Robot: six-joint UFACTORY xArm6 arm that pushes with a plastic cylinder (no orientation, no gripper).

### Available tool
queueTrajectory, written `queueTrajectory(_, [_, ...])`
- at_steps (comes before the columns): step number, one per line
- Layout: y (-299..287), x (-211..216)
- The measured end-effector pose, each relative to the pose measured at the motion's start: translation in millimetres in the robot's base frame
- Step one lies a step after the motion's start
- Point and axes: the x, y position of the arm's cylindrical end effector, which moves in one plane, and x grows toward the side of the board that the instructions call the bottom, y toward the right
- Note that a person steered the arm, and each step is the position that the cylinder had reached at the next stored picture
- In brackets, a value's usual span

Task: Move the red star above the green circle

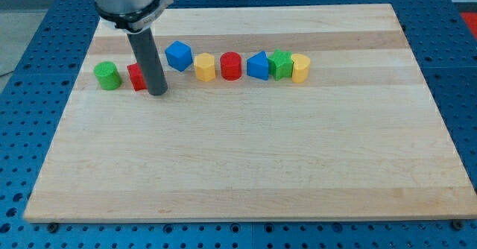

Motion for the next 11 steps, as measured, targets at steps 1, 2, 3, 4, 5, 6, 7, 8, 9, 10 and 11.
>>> queueTrajectory(1, [-8.7,-23.3])
queueTrajectory(2, [-8.7,-55.6])
queueTrajectory(3, [-3.8,-63.0])
queueTrajectory(4, [3.7,-22.6])
queueTrajectory(5, [-1.7,1.5])
queueTrajectory(6, [-30.9,-2.0])
queueTrajectory(7, [-33.2,-20.1])
queueTrajectory(8, [-33.2,-48.6])
queueTrajectory(9, [-33.1,-80.0])
queueTrajectory(10, [-33.1,-103.9])
queueTrajectory(11, [-33.1,-100.2])
